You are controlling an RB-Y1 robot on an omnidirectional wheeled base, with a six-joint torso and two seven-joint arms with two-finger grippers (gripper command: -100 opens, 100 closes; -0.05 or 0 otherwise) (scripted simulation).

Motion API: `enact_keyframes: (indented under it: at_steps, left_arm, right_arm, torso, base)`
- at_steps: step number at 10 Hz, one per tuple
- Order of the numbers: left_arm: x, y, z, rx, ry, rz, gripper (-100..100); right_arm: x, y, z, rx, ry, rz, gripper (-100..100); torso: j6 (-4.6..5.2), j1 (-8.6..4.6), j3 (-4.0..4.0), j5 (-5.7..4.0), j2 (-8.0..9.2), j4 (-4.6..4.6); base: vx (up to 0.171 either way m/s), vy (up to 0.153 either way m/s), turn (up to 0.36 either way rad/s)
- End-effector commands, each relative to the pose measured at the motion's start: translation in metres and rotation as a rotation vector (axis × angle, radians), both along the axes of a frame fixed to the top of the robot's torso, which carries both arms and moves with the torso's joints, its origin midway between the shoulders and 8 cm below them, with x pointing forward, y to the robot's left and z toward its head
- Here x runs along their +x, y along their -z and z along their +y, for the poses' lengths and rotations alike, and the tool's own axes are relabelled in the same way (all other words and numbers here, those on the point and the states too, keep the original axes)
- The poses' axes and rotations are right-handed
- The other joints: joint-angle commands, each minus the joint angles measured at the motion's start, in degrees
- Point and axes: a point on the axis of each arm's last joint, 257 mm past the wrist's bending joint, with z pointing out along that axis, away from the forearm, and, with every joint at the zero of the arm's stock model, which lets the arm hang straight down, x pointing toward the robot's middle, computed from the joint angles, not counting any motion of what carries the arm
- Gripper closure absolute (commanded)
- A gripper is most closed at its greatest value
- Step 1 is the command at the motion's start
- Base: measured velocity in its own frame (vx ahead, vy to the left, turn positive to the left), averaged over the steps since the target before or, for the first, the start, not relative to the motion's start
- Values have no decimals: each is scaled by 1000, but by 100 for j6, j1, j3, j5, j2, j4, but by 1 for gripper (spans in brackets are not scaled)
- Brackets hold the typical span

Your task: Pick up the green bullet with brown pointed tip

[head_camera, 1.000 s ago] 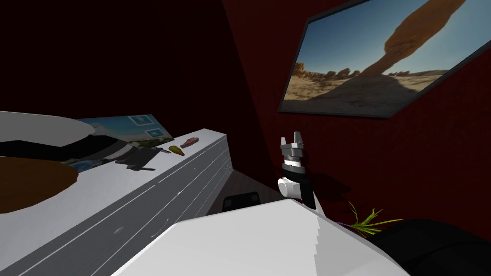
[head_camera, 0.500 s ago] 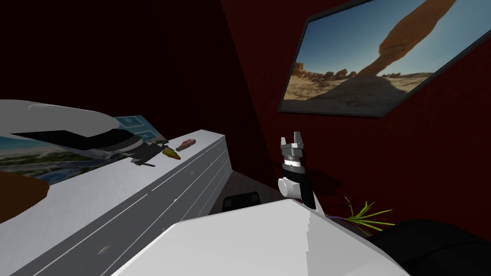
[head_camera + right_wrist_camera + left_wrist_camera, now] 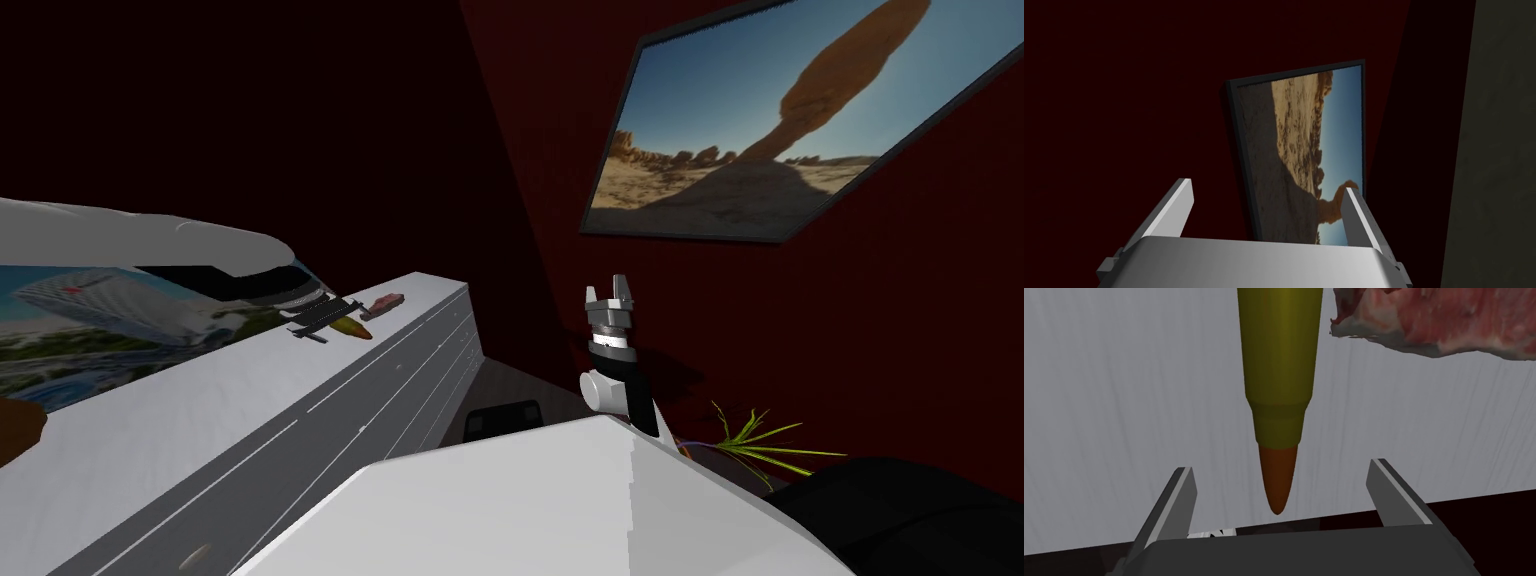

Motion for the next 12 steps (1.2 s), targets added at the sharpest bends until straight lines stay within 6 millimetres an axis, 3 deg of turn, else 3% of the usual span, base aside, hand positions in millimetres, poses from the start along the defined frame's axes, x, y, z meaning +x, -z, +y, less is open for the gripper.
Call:
enact_keyframes:
  at_steps: [1,5,6,7,9,10,12]
  left_arm:
    - [0,6,-2,50,52,45,-100]
    - [-2,15,-3,94,97,95,-100]
    - [-3,15,-3,96,99,98,0]
    - [-17,-6,36,145,64,95,-100]
    - [-15,-21,43,148,56,53,-100]
    - [-35,-37,78,190,19,66,-100]
    - [-35,-50,85,188,8,20,-100]
  right_arm:
    - [0,0,0,0,0,0,0]
    - [0,0,0,0,0,0,0]
    - [0,0,0,0,0,0,0]
    - [0,0,0,0,0,0,0]
    - [0,0,0,0,0,0,0]
    - [0,0,0,0,0,0,0]
    - [0,0,0,0,0,0,0]
  torso:
    - [0,0,0,0,0,0]
    - [-3,4,2,2,3,1]
    - [-5,-6,5,0,7,3]
    - [-5,-14,7,-2,10,4]
    - [-6,-33,11,-8,17,7]
    - [-7,-29,12,-7,18,7]
    - [-7,-37,14,-9,21,8]
  base:
    - [17,71,-89]
    - [14,56,-38]
    - [0,0,0]
    - [-3,-40,-272]
    - [-4,-34,-45]
    - [-4,-54,-249]
    - [-7,-35,-51]
